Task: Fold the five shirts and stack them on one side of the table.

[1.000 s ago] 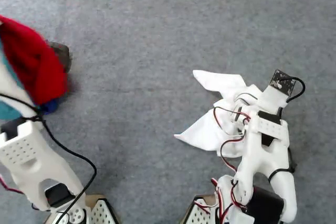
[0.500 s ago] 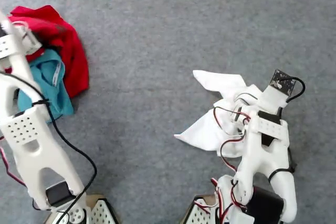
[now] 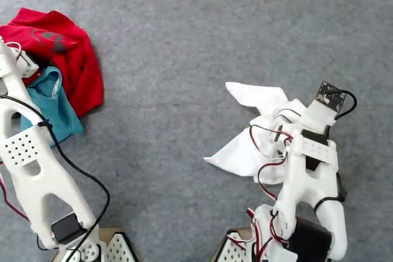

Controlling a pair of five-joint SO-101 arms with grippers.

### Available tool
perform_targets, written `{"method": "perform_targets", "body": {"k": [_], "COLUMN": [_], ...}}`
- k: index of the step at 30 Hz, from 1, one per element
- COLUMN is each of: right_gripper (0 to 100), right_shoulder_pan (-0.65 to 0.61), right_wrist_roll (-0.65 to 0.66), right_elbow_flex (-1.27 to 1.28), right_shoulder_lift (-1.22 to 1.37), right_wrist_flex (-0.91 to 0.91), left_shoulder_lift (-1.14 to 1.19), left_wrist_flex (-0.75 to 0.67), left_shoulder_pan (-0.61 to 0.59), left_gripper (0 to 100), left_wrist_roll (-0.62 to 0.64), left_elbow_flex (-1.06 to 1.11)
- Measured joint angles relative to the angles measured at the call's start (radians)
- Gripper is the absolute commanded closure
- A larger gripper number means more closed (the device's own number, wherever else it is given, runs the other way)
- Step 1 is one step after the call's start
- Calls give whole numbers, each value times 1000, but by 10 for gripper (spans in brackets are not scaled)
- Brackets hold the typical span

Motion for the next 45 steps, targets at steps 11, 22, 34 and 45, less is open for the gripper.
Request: {"method": "perform_targets", "body": {"k": [11,22,34,45], "right_gripper": [984,984,984,984], "right_shoulder_pan": [0,0,0,0], "right_wrist_roll": [0,0,0,0], "right_elbow_flex": [0,0,2,5], "right_shoulder_lift": [0,0,0,0], "right_wrist_flex": [0,0,0,-2], "left_shoulder_lift": [9,55,-158,-482], "left_wrist_flex": [75,80,18,-28], "left_shoulder_pan": [15,-310,-519,-305], "left_gripper": [971,971,971,971], "left_wrist_roll": [-169,-327,-187,-143], "left_elbow_flex": [-17,-293,-339,-341]}}
